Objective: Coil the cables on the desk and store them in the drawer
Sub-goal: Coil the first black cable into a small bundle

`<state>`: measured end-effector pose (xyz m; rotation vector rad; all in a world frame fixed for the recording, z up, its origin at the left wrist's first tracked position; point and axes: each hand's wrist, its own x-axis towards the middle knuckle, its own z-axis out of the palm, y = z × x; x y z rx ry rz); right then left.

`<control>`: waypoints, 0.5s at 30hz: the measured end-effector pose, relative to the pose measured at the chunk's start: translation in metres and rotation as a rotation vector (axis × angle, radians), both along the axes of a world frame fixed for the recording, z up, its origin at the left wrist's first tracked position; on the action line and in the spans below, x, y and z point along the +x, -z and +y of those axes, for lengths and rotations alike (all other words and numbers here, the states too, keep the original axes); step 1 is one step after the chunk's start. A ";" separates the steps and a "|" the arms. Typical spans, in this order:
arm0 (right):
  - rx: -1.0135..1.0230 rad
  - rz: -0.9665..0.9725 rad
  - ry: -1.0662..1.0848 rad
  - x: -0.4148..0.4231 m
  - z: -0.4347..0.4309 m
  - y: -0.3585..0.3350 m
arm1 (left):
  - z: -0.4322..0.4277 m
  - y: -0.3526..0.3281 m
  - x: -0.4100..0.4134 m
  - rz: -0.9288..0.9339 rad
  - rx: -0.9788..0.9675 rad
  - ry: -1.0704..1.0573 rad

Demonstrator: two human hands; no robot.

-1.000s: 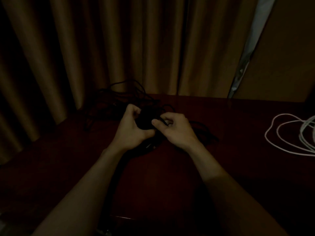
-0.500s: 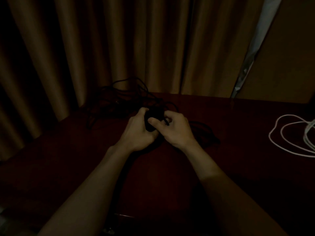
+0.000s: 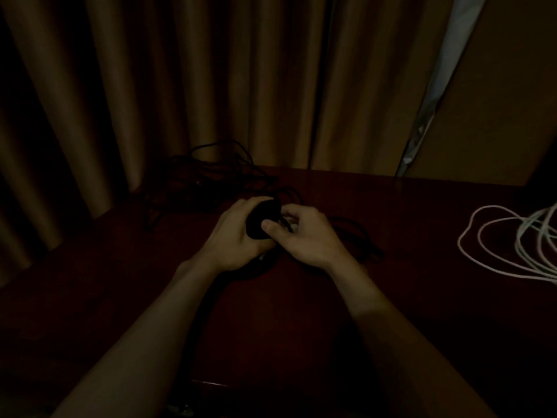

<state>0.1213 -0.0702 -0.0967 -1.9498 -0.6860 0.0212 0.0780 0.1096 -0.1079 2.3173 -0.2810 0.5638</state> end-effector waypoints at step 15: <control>-0.013 0.169 -0.128 -0.003 -0.028 -0.078 | -0.021 -0.084 -0.004 -0.061 -0.053 -0.031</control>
